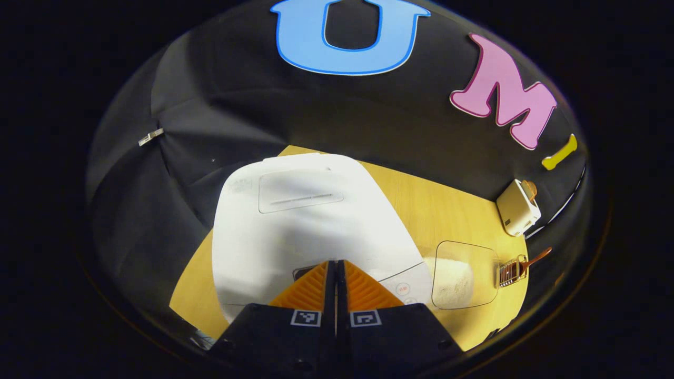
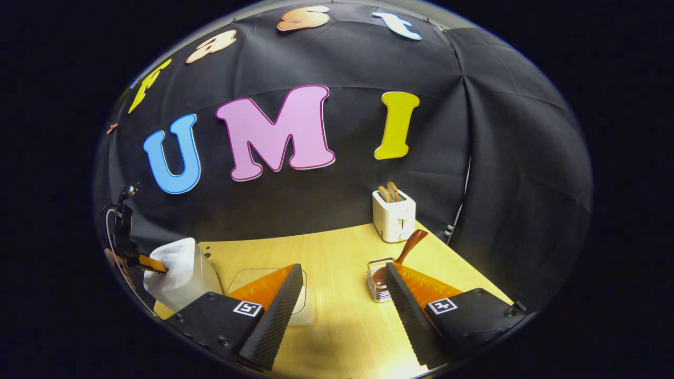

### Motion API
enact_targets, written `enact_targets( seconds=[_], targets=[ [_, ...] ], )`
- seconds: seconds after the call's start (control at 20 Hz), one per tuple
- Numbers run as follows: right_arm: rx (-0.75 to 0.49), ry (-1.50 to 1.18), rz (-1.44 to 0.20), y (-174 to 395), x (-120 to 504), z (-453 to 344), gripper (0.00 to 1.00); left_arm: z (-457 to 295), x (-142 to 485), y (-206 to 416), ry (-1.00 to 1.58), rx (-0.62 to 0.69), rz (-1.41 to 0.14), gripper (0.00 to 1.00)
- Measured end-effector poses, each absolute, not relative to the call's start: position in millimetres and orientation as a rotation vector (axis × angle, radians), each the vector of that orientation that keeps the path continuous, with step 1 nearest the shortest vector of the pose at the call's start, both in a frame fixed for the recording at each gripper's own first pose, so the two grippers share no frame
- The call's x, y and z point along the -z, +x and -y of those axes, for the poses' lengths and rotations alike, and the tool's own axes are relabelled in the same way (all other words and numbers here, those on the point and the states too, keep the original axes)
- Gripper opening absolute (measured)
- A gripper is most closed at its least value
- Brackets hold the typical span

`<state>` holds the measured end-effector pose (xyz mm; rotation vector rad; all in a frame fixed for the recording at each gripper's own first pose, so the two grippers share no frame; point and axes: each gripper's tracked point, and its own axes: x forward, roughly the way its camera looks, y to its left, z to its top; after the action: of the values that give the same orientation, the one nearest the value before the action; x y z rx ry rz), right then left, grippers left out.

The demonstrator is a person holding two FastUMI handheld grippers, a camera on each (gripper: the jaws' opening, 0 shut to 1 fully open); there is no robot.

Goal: Close the left gripper, press the button to open the rice cooker; take a wooden spoon from the chopstick holder with the right hand, scoop a spoonful of rice and pour it into the rice cooker, then put the wooden spoon back into the chopstick holder.

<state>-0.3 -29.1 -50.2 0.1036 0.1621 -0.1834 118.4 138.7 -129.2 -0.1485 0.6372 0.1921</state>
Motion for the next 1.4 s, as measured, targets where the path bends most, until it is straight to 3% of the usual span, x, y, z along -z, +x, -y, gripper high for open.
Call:
enact_targets(
  seconds=[0.25,0.55,1.05,1.4],
  targets=[
    [0.188,0.109,-0.173,-3,56,27,0.98,-138,130,122,-0.148,-0.211,-0.690,0.06],
    [0.184,0.128,-0.164,-9,52,11,0.99,-138,123,120,-0.224,-0.138,-0.683,0.06],
    [0.169,0.084,-0.150,-27,45,-32,0.99,-151,-37,102,-0.152,-0.060,-0.221,0.05],
    [0.223,0.097,-0.117,-27,39,-19,0.99,-143,-20,65,-0.212,0.025,-0.157,0.05]
  ],
)
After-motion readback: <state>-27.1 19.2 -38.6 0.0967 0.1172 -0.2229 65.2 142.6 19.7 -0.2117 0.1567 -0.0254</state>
